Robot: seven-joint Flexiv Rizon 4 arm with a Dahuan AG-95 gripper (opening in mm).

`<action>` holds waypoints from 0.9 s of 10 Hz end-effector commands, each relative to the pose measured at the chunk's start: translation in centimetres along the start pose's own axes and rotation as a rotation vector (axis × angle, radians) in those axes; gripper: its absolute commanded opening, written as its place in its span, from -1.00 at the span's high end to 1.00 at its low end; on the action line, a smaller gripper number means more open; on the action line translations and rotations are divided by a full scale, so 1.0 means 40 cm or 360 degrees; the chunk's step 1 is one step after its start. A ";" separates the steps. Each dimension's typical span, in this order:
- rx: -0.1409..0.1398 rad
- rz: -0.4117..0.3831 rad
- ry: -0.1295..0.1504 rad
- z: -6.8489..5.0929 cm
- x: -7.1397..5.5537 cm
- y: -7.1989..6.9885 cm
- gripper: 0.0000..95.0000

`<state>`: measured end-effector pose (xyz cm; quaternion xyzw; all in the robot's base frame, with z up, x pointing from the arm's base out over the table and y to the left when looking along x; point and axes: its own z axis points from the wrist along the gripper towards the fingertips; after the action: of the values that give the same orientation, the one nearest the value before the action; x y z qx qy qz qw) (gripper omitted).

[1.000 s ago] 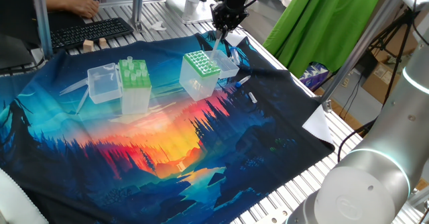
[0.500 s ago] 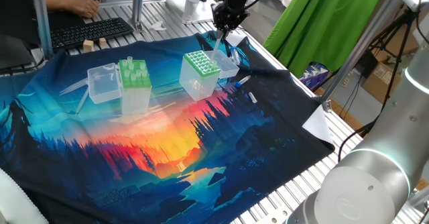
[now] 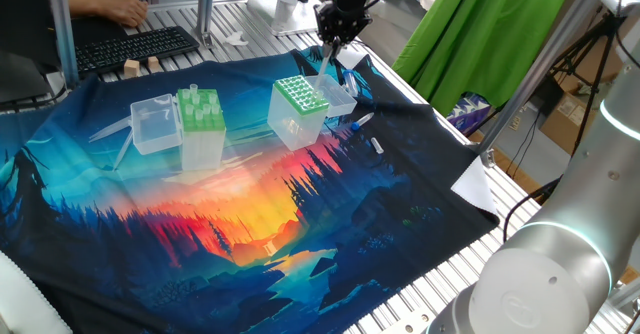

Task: Transfer all large pipette tips from one holder to another

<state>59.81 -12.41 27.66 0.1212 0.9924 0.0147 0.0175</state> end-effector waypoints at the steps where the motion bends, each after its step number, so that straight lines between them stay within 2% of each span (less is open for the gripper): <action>1: 0.0007 -0.0009 0.0017 -0.001 0.002 0.000 1.00; 3: 0.0015 -0.0012 0.0046 -0.001 0.002 0.000 1.00; 5: 0.0034 -0.0004 0.0041 -0.001 0.002 0.000 1.00; 9: 0.0045 0.0034 0.0047 0.000 0.000 0.001 1.00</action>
<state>59.66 -12.30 27.59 0.1322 0.9912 0.0014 0.0024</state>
